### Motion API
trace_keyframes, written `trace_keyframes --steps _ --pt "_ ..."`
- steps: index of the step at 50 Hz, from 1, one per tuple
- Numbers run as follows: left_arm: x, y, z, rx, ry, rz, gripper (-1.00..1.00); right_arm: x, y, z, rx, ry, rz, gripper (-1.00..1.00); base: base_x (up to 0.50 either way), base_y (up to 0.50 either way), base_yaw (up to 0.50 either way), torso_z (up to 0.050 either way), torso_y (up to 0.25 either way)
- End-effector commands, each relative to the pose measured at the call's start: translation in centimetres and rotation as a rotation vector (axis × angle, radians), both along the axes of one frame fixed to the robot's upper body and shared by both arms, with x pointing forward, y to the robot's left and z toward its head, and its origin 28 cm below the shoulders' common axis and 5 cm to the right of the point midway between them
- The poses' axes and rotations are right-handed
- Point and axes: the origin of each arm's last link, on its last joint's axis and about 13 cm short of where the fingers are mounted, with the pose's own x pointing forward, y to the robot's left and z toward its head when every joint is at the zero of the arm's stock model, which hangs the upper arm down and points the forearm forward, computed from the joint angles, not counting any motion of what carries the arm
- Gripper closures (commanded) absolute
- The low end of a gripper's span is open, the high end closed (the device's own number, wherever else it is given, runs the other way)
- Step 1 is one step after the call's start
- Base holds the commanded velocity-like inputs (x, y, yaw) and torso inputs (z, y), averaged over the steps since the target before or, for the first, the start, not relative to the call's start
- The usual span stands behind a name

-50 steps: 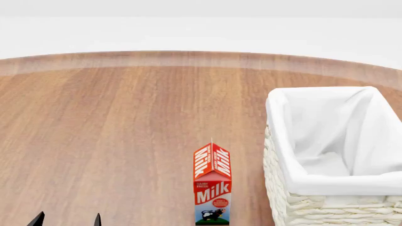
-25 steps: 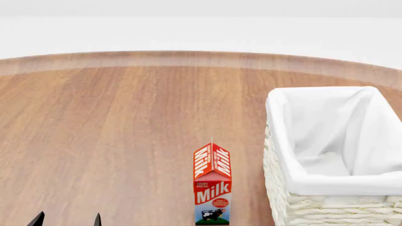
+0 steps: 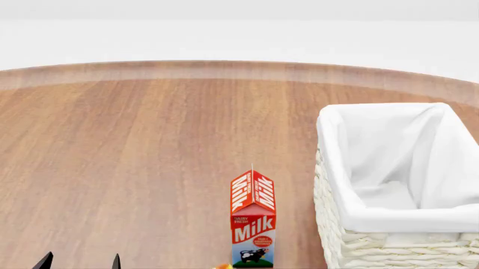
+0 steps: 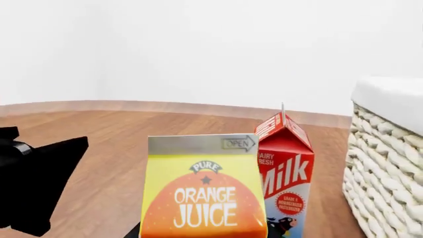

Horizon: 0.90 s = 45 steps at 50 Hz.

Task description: Pick up the orange juice, and put it in the basket.

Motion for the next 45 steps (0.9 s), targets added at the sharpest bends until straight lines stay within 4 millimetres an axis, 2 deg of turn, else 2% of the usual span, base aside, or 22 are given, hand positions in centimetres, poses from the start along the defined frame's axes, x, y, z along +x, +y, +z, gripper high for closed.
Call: trace_keyframes --steps 1,22,45 --pt "0.0 0.0 0.0 0.000 0.000 0.000 -1.00 -0.3 0.1 2.1 -0.015 -0.077 0.010 1.00 0.00 0.00 0.00 0.000 0.000" --pt "0.0 0.0 0.0 0.000 0.000 0.000 -1.00 -0.5 -0.2 5.1 -0.018 -0.151 0.002 1.00 0.00 0.00 0.00 0.000 0.000" --pt "0.0 0.0 0.0 0.000 0.000 0.000 -1.00 0.1 -0.5 7.8 -0.033 -0.210 -0.023 1.00 0.00 0.00 0.00 0.000 0.000"
